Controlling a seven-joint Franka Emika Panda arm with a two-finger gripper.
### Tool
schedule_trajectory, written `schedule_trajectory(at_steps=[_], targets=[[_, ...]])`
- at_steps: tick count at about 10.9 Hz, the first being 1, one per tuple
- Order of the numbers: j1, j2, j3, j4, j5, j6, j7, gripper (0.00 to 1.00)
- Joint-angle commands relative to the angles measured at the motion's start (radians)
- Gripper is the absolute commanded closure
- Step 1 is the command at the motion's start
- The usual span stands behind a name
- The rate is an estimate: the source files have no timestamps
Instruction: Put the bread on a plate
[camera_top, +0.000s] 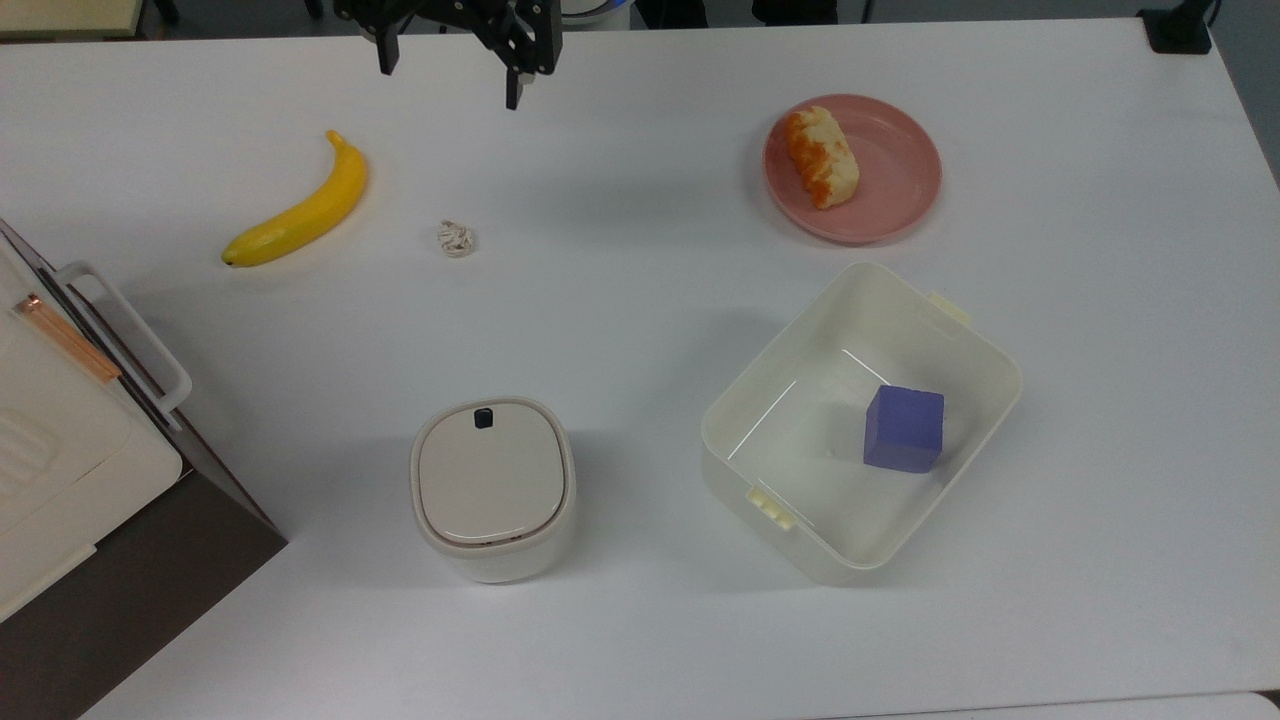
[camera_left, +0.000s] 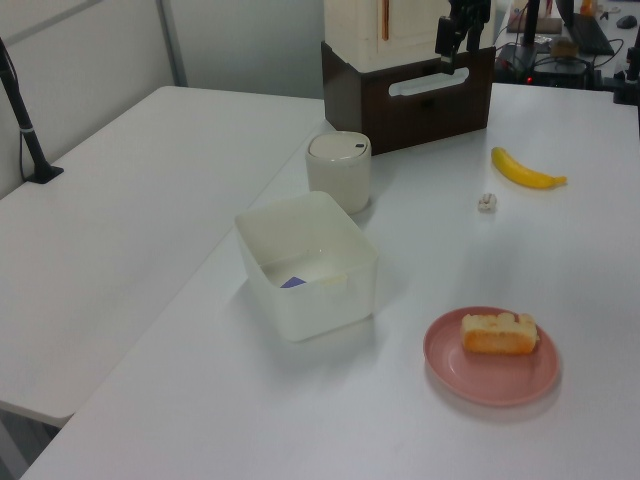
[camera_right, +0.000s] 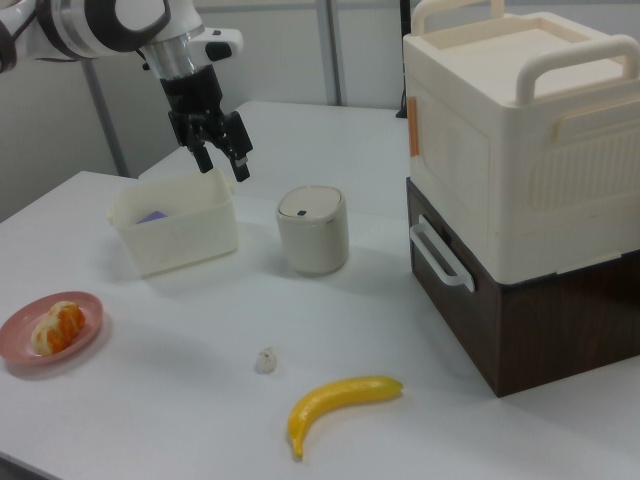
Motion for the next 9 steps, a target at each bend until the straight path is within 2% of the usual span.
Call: schedule_trajectory(at_steps=[1,4,9], targets=[[0.0,0.015,-0.008,0.024,0.096,-0.043,0.014,0.0],[0.0,0.013,-0.005,-0.005,0.116,-0.04,0.014,0.0],[0.0,0.012,-0.003,-0.002,0.116,-0.038,0.011,0.0]])
